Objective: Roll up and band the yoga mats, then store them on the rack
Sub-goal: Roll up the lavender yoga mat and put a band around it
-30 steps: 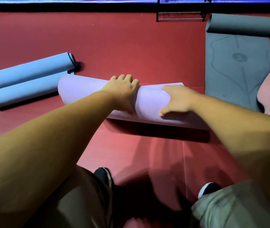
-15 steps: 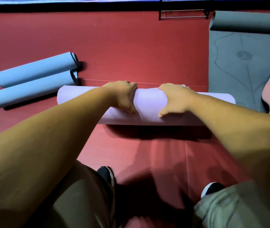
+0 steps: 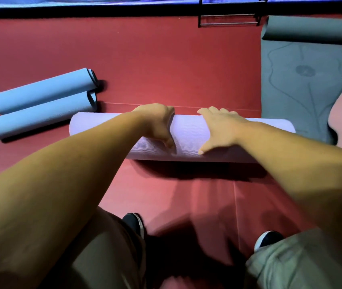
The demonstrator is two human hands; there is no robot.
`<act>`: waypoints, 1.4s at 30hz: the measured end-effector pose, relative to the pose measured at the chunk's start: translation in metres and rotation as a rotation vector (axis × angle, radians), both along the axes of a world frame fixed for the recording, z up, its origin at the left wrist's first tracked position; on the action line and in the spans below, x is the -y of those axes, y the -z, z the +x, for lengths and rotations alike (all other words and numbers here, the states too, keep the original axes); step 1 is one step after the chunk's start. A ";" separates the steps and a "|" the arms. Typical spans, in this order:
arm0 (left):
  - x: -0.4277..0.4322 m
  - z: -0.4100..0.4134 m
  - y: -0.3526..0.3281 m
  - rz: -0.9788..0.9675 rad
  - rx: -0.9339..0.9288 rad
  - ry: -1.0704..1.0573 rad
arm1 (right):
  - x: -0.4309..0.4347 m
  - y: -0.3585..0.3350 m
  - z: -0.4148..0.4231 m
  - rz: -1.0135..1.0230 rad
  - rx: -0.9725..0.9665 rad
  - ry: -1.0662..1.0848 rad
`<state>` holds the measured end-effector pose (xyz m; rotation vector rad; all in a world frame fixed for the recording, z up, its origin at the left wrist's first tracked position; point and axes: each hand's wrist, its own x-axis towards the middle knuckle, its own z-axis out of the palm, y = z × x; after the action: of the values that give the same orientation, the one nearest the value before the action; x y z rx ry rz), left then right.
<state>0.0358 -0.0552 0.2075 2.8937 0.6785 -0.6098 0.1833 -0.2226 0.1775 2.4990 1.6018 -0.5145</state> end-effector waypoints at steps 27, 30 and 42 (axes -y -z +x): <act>-0.005 0.003 -0.001 -0.061 -0.016 -0.014 | -0.006 0.002 0.000 0.031 0.063 -0.053; -0.001 0.001 0.000 -0.080 -0.026 -0.010 | -0.008 0.000 0.001 0.036 0.042 -0.038; 0.003 -0.003 0.008 0.122 -0.074 0.155 | -0.005 -0.007 0.006 -0.003 -0.074 -0.023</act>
<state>0.0324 -0.0581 0.1993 3.0721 0.5203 -0.7216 0.1895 -0.2181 0.1842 2.4846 1.6519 -0.6127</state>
